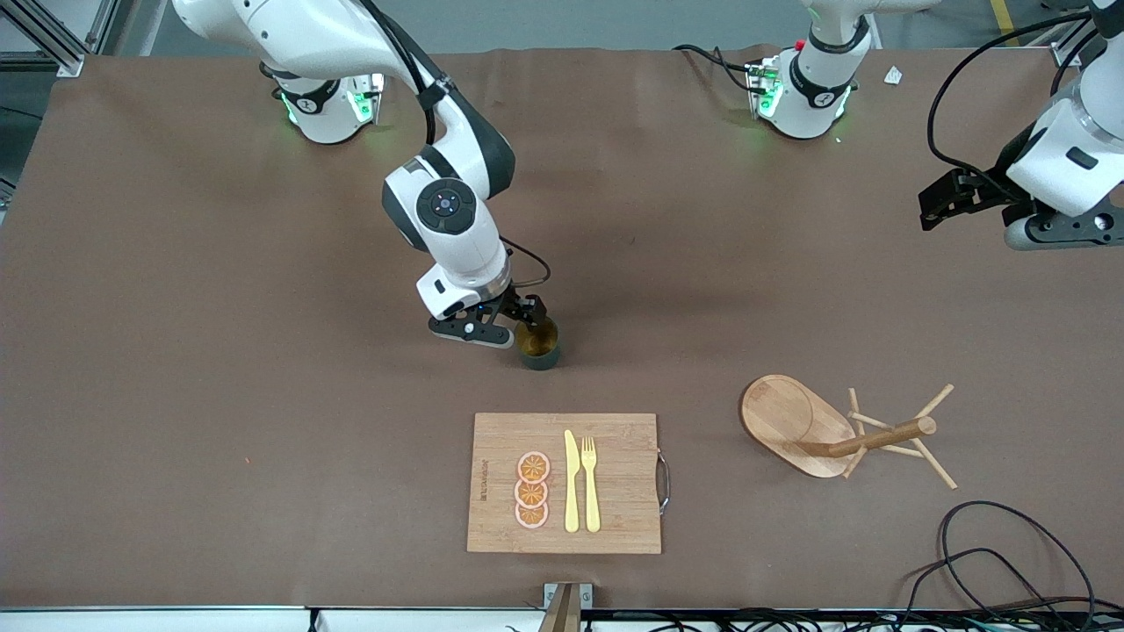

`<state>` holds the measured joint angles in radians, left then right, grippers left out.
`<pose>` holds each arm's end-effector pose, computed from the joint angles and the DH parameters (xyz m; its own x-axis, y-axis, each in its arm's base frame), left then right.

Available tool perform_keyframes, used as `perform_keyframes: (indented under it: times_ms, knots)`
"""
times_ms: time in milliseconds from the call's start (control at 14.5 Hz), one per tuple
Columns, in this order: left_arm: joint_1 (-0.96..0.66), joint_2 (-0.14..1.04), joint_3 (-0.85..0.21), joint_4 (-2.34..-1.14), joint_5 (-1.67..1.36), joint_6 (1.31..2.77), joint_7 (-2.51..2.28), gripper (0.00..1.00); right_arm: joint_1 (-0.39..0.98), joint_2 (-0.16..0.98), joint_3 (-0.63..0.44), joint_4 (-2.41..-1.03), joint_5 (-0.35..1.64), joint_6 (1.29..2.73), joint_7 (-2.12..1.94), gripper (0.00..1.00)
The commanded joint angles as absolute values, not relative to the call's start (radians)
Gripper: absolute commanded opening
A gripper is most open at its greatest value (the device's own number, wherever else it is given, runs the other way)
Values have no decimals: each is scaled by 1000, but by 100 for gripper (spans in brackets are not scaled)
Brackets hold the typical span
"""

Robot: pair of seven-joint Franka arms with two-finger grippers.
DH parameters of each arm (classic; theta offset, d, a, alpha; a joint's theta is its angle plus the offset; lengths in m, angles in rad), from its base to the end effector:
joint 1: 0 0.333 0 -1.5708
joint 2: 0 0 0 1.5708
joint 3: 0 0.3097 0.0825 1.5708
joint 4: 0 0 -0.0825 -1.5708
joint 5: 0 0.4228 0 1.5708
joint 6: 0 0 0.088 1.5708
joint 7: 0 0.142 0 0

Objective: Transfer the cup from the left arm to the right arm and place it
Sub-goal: 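Lower the right gripper over the mug rim and close on it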

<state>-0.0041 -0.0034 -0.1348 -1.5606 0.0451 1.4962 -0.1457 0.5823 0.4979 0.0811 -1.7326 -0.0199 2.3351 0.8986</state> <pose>0.5776 -0.0741 0.5843 0.9985 0.0102 -0.0537 0.0073 -0.9985 -0.0539 0.5600 0.4324 0.2407 0.9711 -0.2339 0.0481 -0.2285 -0.9687 -0.0973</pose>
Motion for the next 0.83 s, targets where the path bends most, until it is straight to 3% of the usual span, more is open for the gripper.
perform_keyframes:
  times_ms: [0,757]
  knots:
    - [-3,-31,-133,-1574,32,1509,-132,100,592,508,75,-1720,-28,2336,959,100]
    - [-2,-35,-107,-1546,41,1500,-132,100,621,606,67,-1675,-135,2421,1123,100]
